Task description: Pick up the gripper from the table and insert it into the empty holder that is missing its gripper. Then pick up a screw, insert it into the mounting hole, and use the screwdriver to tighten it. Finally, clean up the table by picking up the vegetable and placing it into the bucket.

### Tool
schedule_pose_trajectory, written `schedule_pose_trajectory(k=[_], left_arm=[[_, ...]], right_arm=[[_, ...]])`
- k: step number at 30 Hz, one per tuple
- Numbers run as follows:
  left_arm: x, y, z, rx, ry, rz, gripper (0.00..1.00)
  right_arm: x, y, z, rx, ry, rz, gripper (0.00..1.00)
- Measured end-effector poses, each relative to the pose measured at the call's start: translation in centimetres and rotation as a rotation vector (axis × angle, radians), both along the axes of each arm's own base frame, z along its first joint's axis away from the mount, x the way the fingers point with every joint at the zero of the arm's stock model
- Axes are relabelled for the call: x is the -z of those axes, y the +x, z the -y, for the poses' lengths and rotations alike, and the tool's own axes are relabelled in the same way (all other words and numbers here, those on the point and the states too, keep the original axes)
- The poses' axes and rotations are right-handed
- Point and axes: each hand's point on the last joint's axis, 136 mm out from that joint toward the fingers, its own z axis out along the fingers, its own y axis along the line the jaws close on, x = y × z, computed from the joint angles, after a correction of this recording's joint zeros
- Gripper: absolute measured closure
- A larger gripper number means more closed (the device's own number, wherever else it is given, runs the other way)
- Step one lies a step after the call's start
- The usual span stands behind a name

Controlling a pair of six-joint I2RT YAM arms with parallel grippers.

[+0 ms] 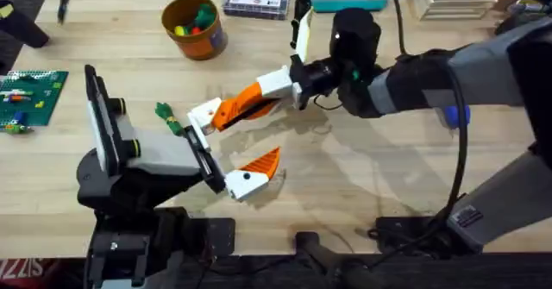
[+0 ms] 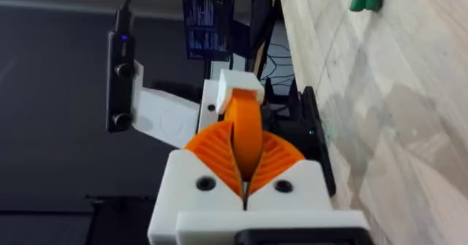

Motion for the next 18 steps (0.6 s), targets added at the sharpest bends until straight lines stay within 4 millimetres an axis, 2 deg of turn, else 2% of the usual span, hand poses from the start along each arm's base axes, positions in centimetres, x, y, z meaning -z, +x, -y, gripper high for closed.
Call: schedule_pose_trajectory(k=[8, 18], left_arm=[[0.0, 0.1, -0.1, -0.006, -0.001, -0.002, 0.015], [0.0, 0.4, -0.3, -0.031, 0.002, 0.003, 0.016]], right_arm=[[-0.6, -0.7, -1.9, 0.002, 0.014, 0.04, 0.995], [-0.6, -0.2, -2.4, 0.041, 0.014, 0.058, 0.995]])
